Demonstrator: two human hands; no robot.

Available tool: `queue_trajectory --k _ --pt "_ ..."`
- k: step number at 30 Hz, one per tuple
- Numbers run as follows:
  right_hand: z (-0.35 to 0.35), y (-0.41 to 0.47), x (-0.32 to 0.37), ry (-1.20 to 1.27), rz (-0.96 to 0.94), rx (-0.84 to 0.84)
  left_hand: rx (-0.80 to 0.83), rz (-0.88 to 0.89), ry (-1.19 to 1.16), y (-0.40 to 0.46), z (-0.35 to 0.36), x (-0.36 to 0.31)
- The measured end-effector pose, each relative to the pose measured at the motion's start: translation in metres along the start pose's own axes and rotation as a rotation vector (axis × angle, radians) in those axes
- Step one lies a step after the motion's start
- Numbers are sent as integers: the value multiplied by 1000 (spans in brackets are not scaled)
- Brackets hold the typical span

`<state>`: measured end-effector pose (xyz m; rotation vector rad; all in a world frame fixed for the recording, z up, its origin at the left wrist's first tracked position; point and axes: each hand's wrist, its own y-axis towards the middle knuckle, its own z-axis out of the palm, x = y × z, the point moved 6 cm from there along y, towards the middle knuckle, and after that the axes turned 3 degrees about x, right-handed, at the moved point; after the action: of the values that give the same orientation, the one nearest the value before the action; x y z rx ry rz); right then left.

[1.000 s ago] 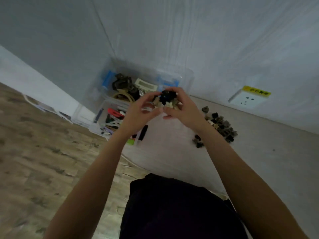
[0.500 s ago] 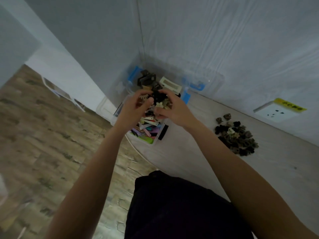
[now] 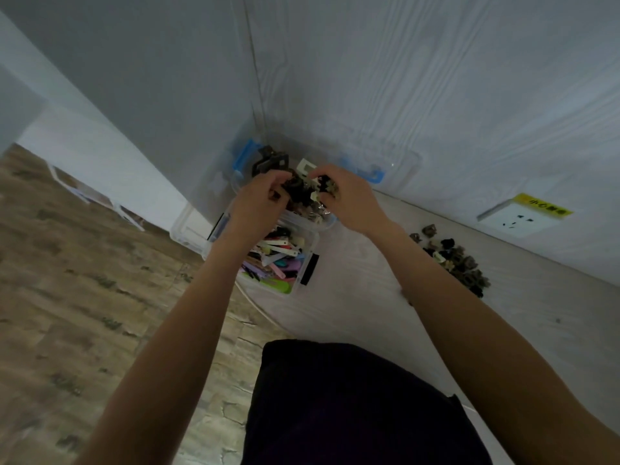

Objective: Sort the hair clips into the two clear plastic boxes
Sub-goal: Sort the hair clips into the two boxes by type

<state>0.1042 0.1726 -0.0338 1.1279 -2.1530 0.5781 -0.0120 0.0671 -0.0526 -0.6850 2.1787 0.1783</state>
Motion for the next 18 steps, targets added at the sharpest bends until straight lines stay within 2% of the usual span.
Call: queue_trajectory --k 4,7,9,13,16,18 --pt "8 11 14 -224 -80 77 -67 112 215 -1 -5 6" --pt "8 19 13 -249 -53 101 -81 127 241 -1 0 11" --pt "-4 16 10 -195 -29 27 -150 153 199 -2 -1 4" --pt "-35 -28 -10 -31 -41 -223 -257 281 83 -17 8 -36" --pt "-50 -96 -55 -29 103 -395 -178 355 -4 -30 46 -71" --pt "-54 -140 -95 -97 270 -428 -13 394 19 -36 83 -89"
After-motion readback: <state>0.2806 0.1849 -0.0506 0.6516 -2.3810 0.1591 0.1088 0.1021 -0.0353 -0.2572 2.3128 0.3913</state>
